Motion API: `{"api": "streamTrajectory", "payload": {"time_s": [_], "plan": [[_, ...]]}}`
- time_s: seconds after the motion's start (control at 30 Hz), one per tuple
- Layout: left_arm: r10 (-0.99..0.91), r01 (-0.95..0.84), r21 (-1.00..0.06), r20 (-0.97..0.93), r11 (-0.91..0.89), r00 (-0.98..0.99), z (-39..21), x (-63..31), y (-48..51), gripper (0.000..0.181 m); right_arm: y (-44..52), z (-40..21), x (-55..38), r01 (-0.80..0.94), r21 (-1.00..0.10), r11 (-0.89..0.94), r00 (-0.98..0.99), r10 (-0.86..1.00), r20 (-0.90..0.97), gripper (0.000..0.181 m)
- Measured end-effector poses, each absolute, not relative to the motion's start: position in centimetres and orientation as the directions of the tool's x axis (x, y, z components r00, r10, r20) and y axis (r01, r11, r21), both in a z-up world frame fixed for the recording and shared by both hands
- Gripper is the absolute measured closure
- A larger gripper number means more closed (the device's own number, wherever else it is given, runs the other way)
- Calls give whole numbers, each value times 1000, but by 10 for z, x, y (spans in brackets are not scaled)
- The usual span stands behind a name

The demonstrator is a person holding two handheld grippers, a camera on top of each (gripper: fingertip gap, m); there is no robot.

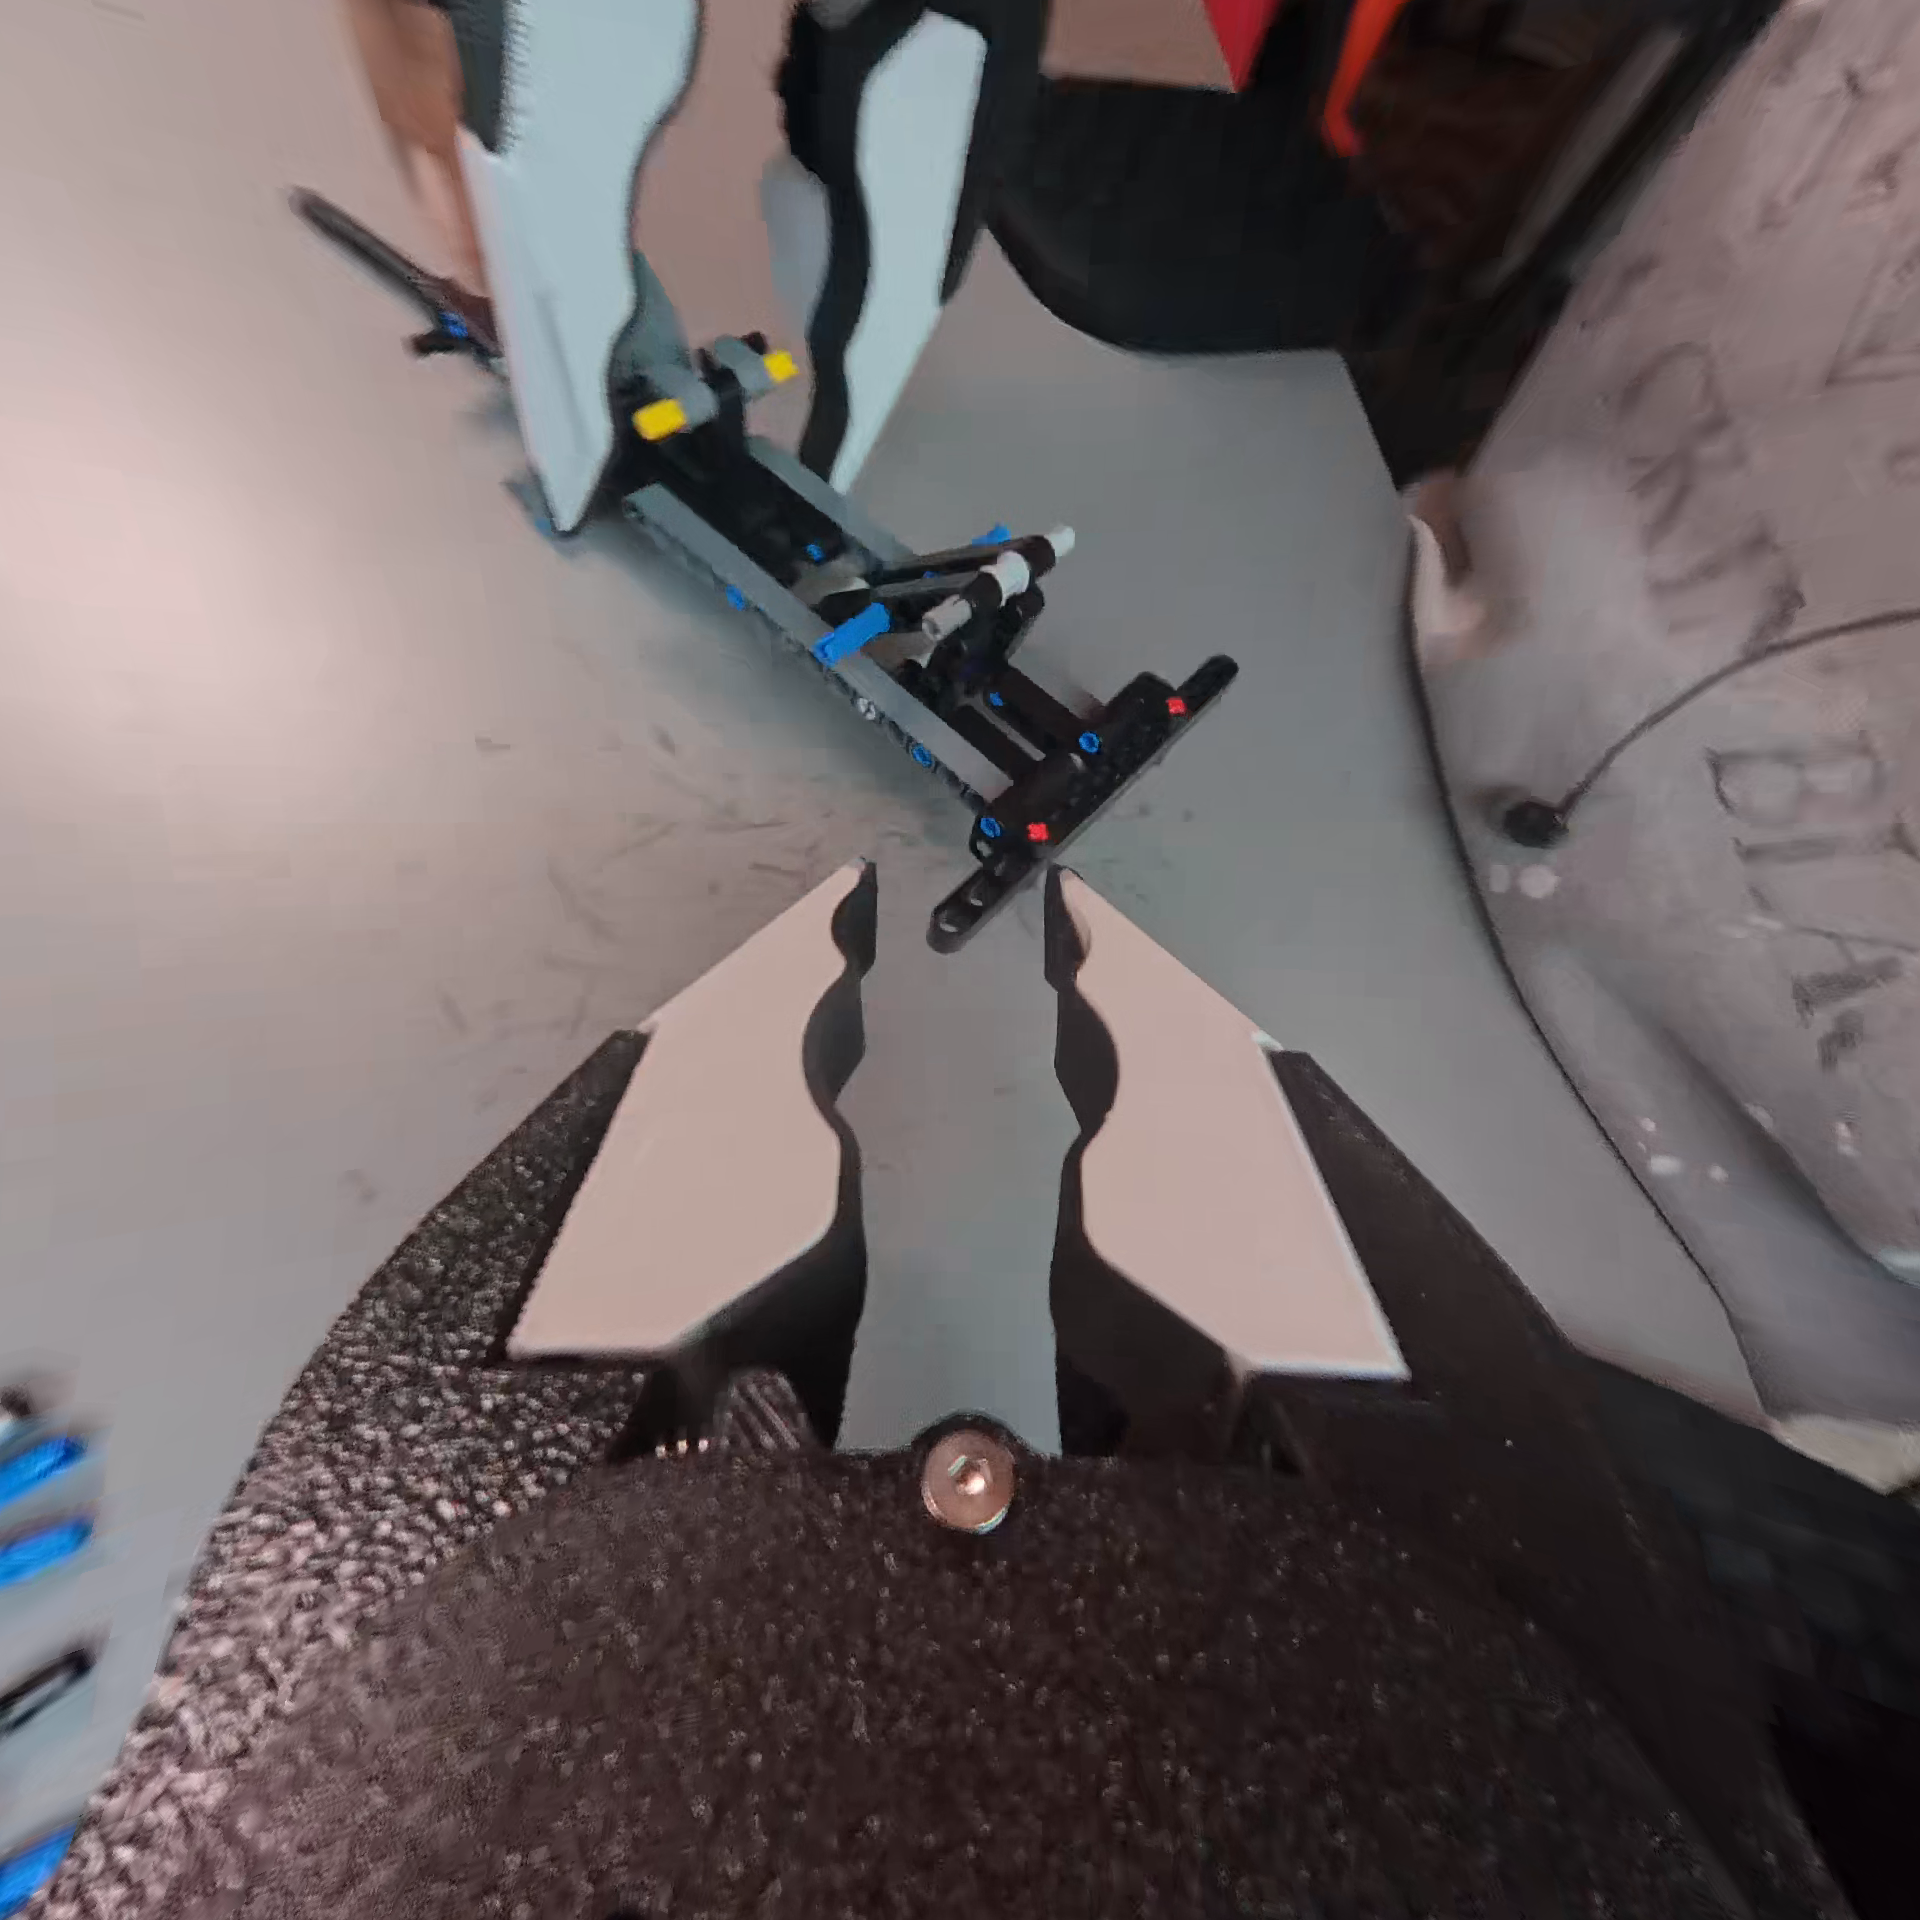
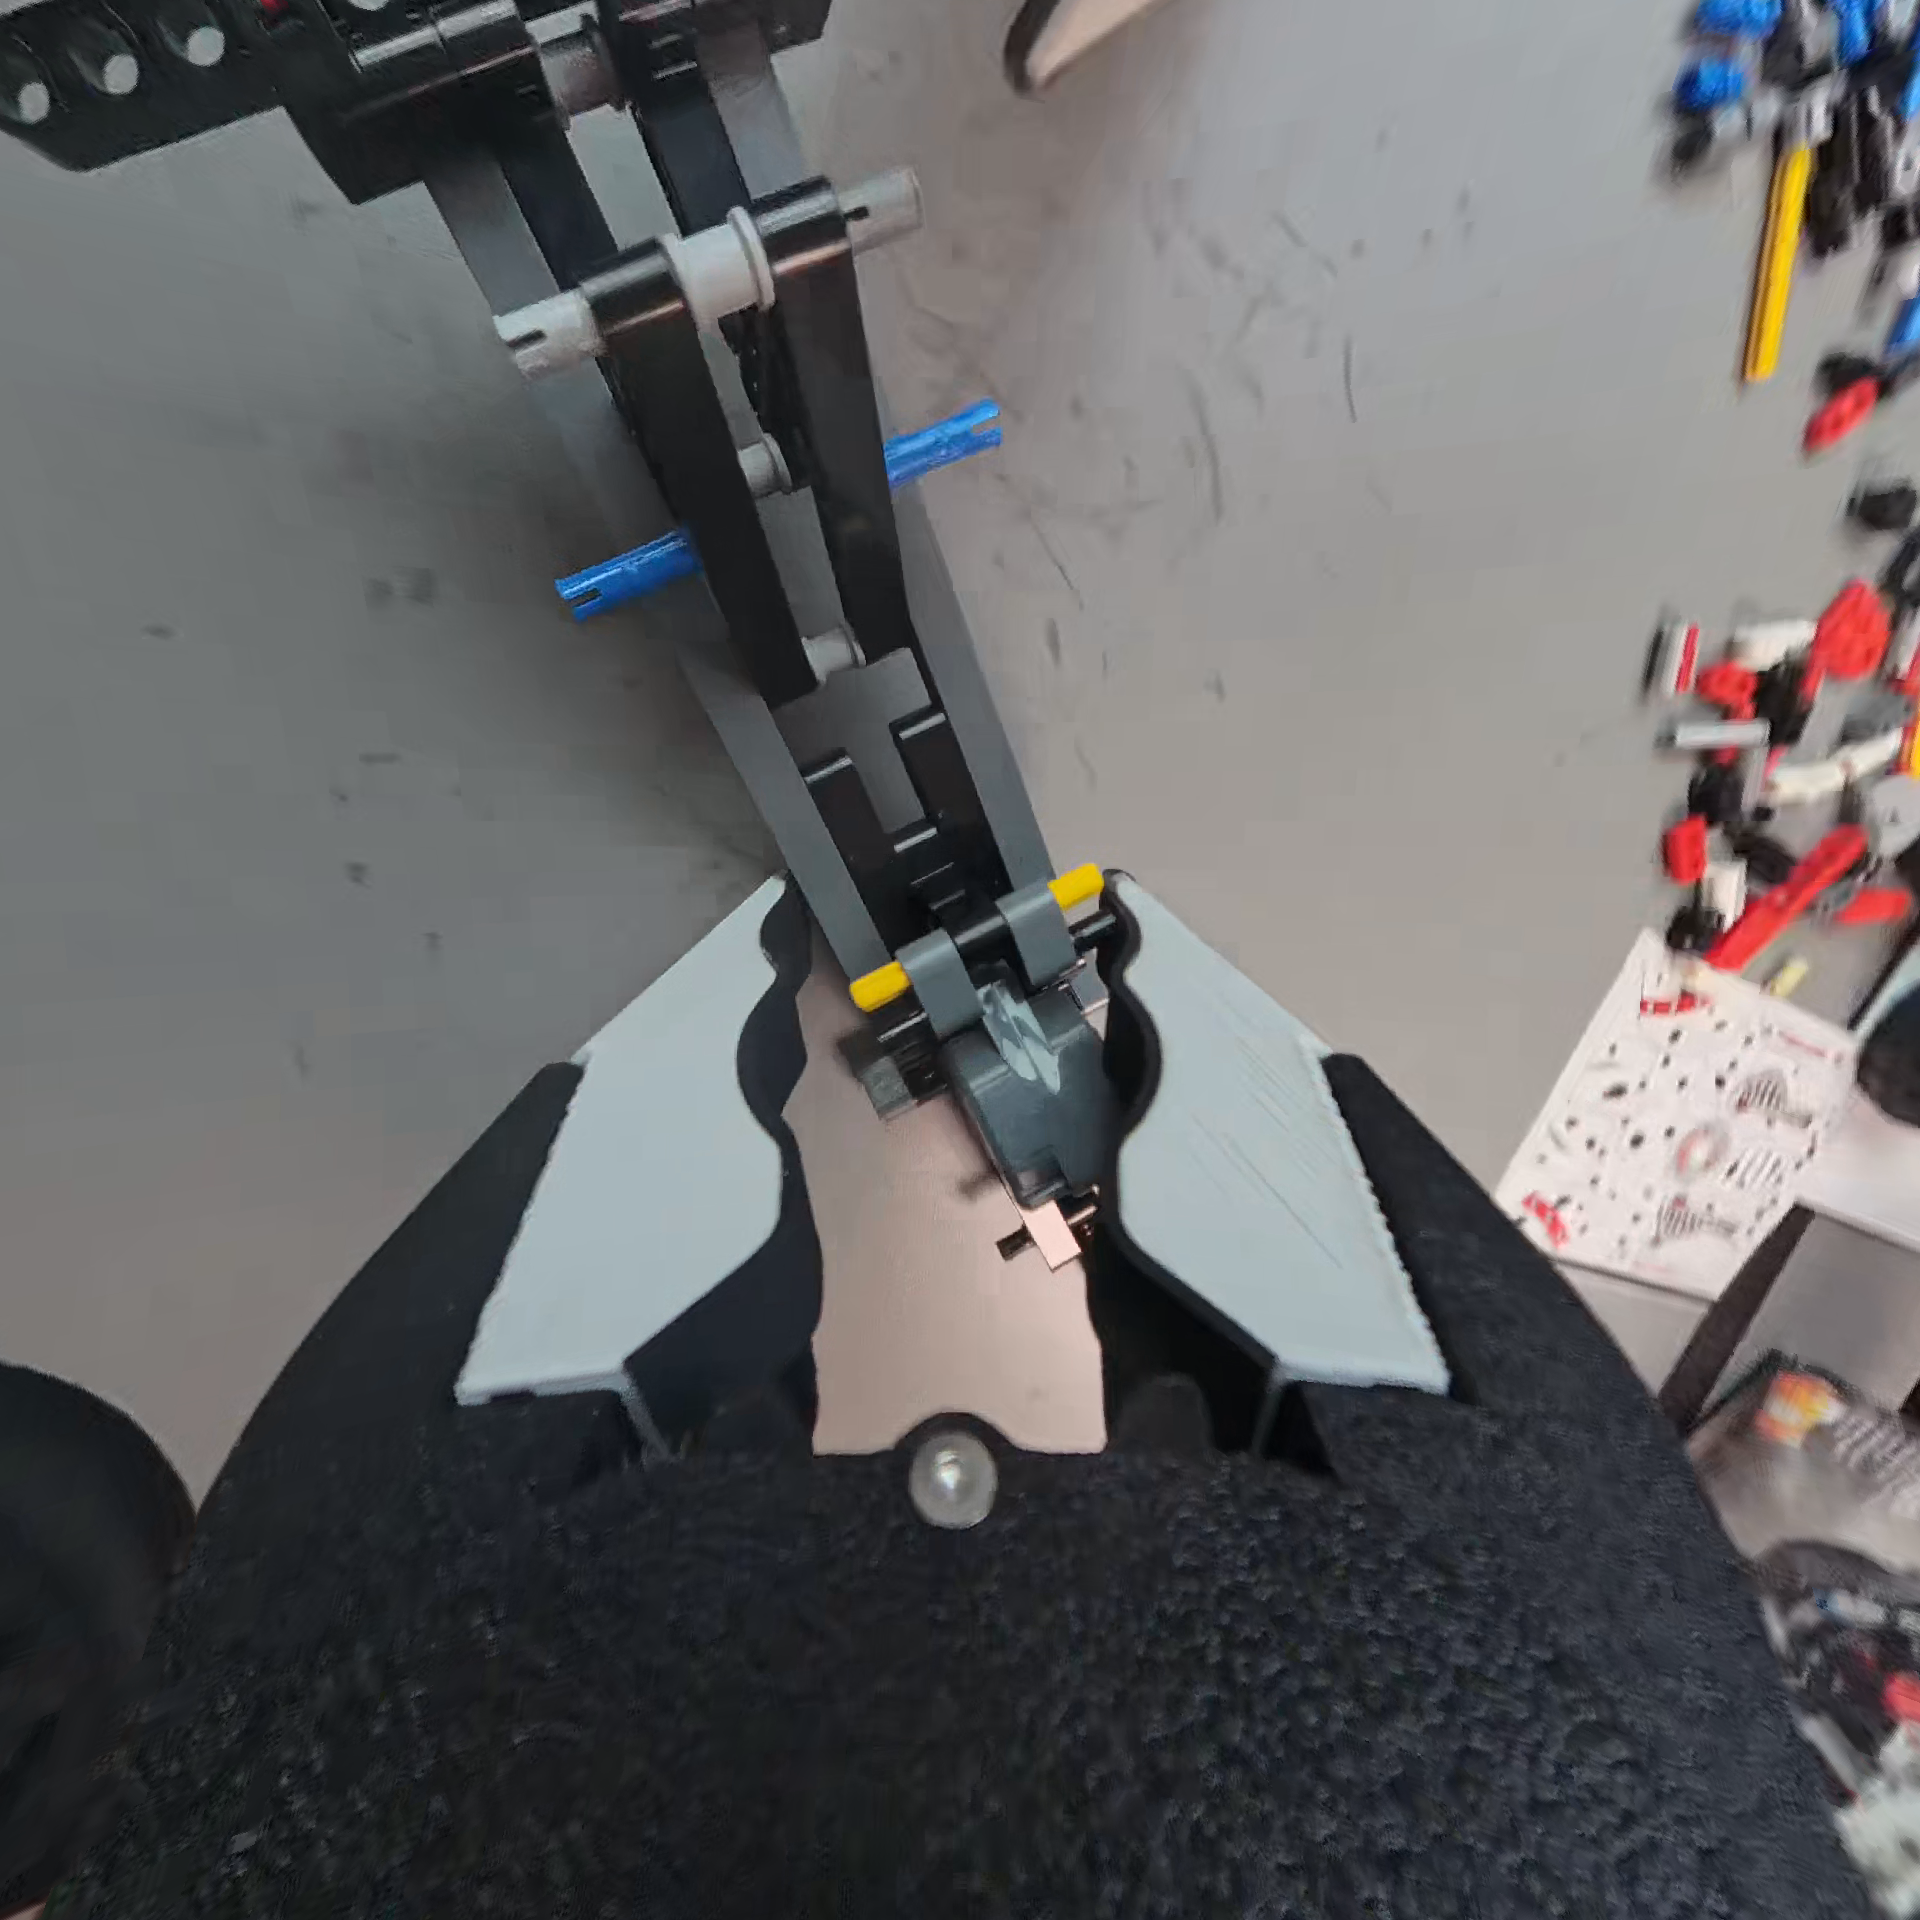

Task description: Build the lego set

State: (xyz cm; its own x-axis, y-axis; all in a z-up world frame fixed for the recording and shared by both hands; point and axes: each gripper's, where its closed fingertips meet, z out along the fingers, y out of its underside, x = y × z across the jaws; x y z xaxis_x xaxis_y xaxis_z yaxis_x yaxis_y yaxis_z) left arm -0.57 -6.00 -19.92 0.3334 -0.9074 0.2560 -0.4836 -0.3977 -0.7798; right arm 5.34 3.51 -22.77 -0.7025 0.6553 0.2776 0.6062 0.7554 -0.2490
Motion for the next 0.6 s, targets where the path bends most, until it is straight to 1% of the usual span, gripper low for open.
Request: {"api": "streamTrajectory", "payload": {"time_s": [0.07, 0.17, 0.23, 0.3, 0.4, 0.47, 0.5, 0.6], "plan": [[-868, -398, -825, 204, -401, 453, -183, -17, -46, 145, 58, -230, 69, 727, -172, 665, -608, 739, 289, 125], [-804, -354, -873, 70, -336, 591, -160, -29, -30, 141, 67, -229, 90, 853, -190, 486, -443, 867, 227, 126], [-751, -330, -892, 16, -309, 661, -155, -31, -17, 129, 68, -231, 91, 884, -218, 413, -368, 904, 218, 126], [-711, -308, -903, -5, -299, 703, -157, -31, -6, 124, 66, -229, 82, 873, -261, 411, -349, 902, 253, 128], [-682, -281, -906, 13, -318, 731, -166, -27, 2, 121, 66, -226, 74, 848, -271, 455, -366, 874, 319, 126], [-659, -265, -912, 6, -311, 752, -165, -28, 6, 122, 63, -221, 69, 822, -332, 463, -358, 873, 330, 122], [-644, -252, -918, 5, -307, 765, -162, -30, 8, 122, 61, -214, 66, 801, -384, 459, -344, 878, 333, 121], [-579, -195, -946, -9, -259, 815, -149, -41, 16, 122, 49, -185, 56, 685, -589, 429, -301, 903, 307, 119]]}}
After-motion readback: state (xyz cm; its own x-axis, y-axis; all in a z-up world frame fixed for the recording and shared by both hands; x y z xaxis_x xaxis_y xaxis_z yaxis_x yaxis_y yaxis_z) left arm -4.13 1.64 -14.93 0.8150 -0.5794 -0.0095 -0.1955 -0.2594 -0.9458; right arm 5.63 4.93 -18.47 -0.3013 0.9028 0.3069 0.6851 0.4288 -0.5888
